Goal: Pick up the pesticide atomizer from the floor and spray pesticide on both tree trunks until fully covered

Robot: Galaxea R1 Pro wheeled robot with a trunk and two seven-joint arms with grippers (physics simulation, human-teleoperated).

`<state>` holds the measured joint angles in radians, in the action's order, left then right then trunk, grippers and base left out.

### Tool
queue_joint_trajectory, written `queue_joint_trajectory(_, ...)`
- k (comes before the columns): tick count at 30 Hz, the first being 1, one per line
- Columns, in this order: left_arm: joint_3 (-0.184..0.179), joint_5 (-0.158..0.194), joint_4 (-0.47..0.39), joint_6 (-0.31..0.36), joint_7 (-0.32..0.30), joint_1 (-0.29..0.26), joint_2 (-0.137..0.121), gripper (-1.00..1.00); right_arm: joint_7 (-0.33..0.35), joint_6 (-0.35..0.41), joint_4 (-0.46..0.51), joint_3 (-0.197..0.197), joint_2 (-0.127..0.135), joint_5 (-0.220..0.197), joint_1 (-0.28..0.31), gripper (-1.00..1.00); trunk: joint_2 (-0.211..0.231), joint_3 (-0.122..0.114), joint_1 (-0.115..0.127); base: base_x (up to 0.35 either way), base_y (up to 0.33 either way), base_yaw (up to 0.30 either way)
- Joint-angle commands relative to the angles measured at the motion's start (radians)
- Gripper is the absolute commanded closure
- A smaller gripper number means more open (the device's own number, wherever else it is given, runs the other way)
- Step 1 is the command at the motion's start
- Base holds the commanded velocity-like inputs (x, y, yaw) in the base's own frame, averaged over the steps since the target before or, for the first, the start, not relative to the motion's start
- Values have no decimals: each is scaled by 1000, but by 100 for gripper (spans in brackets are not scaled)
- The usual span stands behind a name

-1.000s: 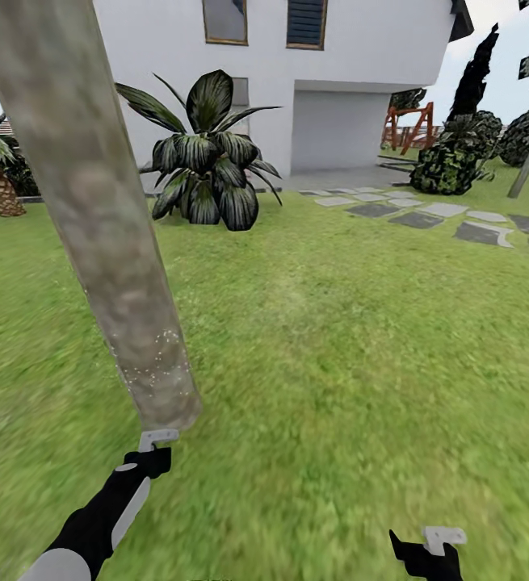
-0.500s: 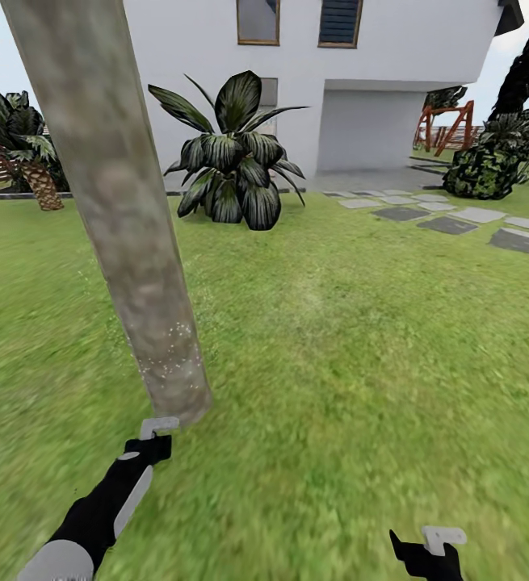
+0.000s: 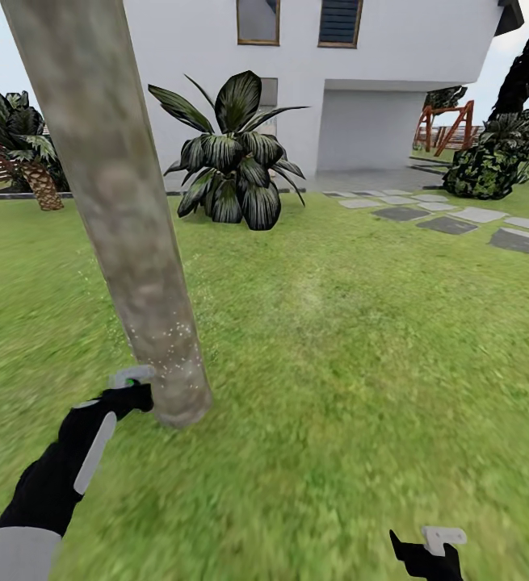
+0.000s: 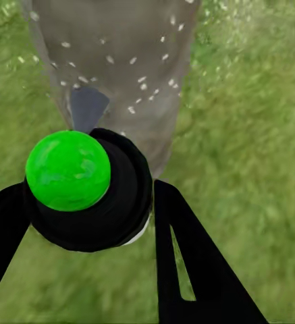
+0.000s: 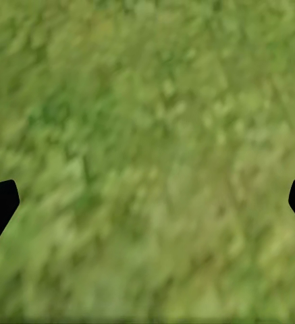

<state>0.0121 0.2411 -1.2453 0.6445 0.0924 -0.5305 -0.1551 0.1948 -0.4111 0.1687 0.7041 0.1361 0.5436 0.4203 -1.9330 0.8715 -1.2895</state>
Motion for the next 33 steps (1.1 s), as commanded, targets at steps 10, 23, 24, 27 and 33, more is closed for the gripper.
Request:
queue_joint_trajectory(10, 14, -15, -86, 126, -1, -63, -37, 100, 0, 0, 0, 0, 0, 0, 0, -100, 0, 0, 0, 0, 0, 0)
queue_joint_trajectory(23, 14, -53, -31, 123, -2, -51, -94, 100, 0, 0, 0, 0, 0, 0, 0, -100, 0, 0, 0, 0, 0, 0)
queue_joint_trajectory(24, 13, -53, -25, 123, -2, -51, -94, 100, 0, 0, 0, 0, 0, 0, 0, -100, 0, 0, 0, 0, 0, 0)
queue_joint_trajectory(27, 11, -55, -21, 124, -4, -56, -93, 100, 0, 0, 0, 0, 0, 0, 0, -100, 0, 0, 0, 0, 0, 0)
queue_joint_trajectory(33, 15, -55, -29, 128, -8, -95, -95, 100, 0, 0, 0, 0, 0, -1, 0, -100, 0, 0, 0, 0, 0, 0)
